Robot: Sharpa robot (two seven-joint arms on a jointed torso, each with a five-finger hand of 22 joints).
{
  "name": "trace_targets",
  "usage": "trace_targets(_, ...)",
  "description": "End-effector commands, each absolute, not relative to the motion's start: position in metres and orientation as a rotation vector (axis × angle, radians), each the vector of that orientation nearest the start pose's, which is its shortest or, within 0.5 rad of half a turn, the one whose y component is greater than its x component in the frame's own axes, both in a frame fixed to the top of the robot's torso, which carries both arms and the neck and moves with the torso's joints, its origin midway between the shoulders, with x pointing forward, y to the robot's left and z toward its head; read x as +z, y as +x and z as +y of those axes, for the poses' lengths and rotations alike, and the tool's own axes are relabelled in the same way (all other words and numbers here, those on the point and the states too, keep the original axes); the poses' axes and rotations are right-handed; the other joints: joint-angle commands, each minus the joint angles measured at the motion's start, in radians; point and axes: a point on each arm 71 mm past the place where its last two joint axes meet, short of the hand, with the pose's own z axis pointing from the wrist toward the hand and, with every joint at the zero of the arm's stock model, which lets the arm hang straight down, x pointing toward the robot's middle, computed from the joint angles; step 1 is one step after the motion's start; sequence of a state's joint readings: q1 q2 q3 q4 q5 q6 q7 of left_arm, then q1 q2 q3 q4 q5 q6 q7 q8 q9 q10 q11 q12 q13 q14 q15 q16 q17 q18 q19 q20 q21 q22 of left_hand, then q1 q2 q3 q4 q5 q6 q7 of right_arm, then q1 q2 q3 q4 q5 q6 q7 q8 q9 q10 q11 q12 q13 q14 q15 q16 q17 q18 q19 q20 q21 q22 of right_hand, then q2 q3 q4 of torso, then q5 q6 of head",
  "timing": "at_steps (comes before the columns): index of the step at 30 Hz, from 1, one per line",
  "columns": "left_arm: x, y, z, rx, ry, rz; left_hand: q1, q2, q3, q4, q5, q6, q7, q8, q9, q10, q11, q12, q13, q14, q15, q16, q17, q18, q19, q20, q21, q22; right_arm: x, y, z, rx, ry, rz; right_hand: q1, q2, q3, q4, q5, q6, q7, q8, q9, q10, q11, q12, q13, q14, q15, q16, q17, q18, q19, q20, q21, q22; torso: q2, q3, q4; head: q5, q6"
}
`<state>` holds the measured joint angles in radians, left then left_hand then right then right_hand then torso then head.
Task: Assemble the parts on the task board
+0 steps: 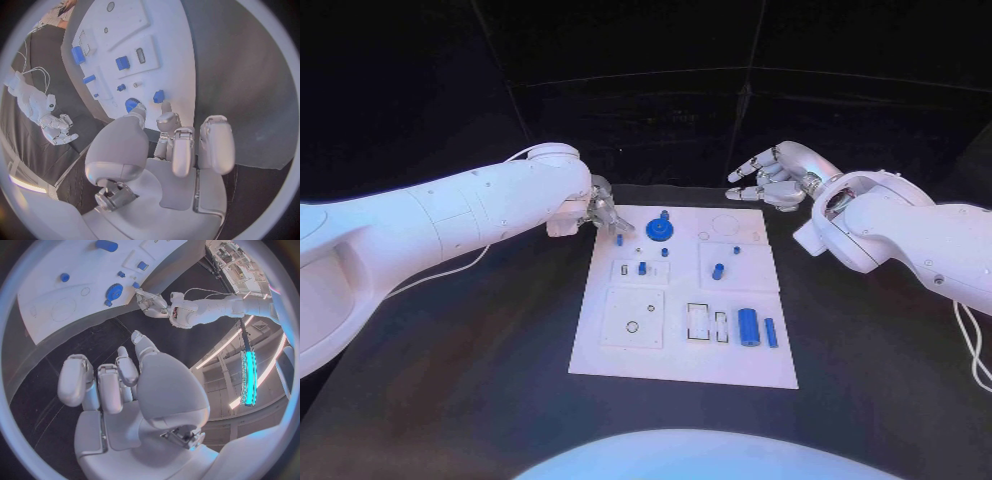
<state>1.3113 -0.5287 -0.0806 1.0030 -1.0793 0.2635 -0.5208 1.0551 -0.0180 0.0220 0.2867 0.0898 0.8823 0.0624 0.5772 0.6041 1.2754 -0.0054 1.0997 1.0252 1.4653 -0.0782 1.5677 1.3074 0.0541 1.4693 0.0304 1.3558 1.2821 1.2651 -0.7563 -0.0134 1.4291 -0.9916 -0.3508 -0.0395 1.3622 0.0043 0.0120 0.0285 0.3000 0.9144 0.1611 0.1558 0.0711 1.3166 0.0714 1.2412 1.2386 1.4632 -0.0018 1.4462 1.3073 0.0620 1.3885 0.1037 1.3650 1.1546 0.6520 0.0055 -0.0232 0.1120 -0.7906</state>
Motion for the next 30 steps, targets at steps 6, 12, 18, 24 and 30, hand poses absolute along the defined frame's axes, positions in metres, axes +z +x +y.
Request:
trace_targets(6,-0.2163,0.5715,0.2129,-0.148,-0.216,2.358,0.014,0.009,-0.013,-0.002,-0.004,0.0,0.004,-0.007,-0.003,-0.011,-0.001,-0.008,-0.005,0.106,0.009,0.003,0.263,0.01,-0.002,0.008,-0.006,0.0,-0.1475,0.519,-0.1843,0.915,0.247,1.639,-0.001,0.002,-0.004,0.001,0.0,-0.006,-0.001,0.004,-0.002,-0.002,-0.002,-0.004,0.001,0.061,-0.007,-0.005,0.048,0.019,-0.003,-0.005,-0.004,0.0,0.001,0.0001,-0.0004,-0.001,-0.002)
trace_targets(12,-0.2192,0.572,0.2135,-0.142,-0.222,2.361,0.018,0.011,-0.015,-0.002,-0.003,0.001,0.004,-0.008,-0.004,-0.012,-0.001,-0.008,-0.005,0.106,0.009,0.003,0.263,0.009,-0.002,0.008,-0.005,0.002,-0.1475,0.5191,-0.184,0.916,0.247,1.638,-0.001,0.002,-0.004,0.001,0.0,-0.006,-0.001,0.004,-0.002,-0.002,-0.002,-0.004,0.001,0.061,-0.007,-0.005,0.048,0.019,-0.003,-0.005,-0.004,0.0,-0.001,0.0009,0.0011,-0.001,-0.002)
trace_targets(18,-0.2207,0.5723,0.2124,-0.14,-0.222,2.363,0.028,0.015,-0.018,-0.004,-0.001,0.002,0.004,-0.009,-0.006,-0.012,0.0,-0.008,-0.006,0.106,0.009,0.003,0.263,0.009,-0.001,0.008,-0.004,0.003,-0.1477,0.5193,-0.1832,0.917,0.246,1.639,-0.001,0.002,-0.004,0.001,0.0,-0.006,-0.001,0.004,-0.002,-0.002,-0.002,-0.004,0.001,0.061,-0.007,-0.005,0.048,0.019,-0.003,-0.005,-0.004,0.0,-0.001,0.0003,0.0012,-0.003,-0.003)
trace_targets(24,-0.221,0.5725,0.2106,-0.145,-0.225,2.356,0.055,0.029,-0.022,-0.008,0.004,0.007,0.004,-0.013,-0.009,-0.011,0.0,-0.006,-0.006,0.106,0.01,0.003,0.263,0.009,-0.001,0.009,-0.004,0.004,-0.1478,0.5195,-0.1829,0.917,0.246,1.64,0.001,0.003,-0.003,0.0,0.002,-0.006,-0.001,0.005,-0.002,-0.002,-0.002,-0.004,0.001,0.061,-0.007,-0.006,0.048,0.019,-0.003,-0.005,-0.004,0.0,-0.001,0.001,0.0016,-0.002,-0.004)
trace_targets(30,-0.2207,0.5729,0.2097,-0.154,-0.229,2.345,0.087,0.049,-0.02,-0.015,0.006,0.012,0.003,-0.014,-0.012,-0.009,-0.001,-0.002,-0.004,0.106,0.009,0.003,0.263,0.009,0.001,0.009,-0.003,0.007,-0.1479,0.5196,-0.1826,0.917,0.246,1.64,0.001,0.003,-0.003,0.0,0.002,-0.006,-0.001,0.005,-0.002,-0.002,-0.002,-0.004,0.001,0.061,-0.007,-0.006,0.048,0.019,-0.003,-0.005,-0.004,0.0,-0.001,0.0011,0.0018,-0.002,-0.004)
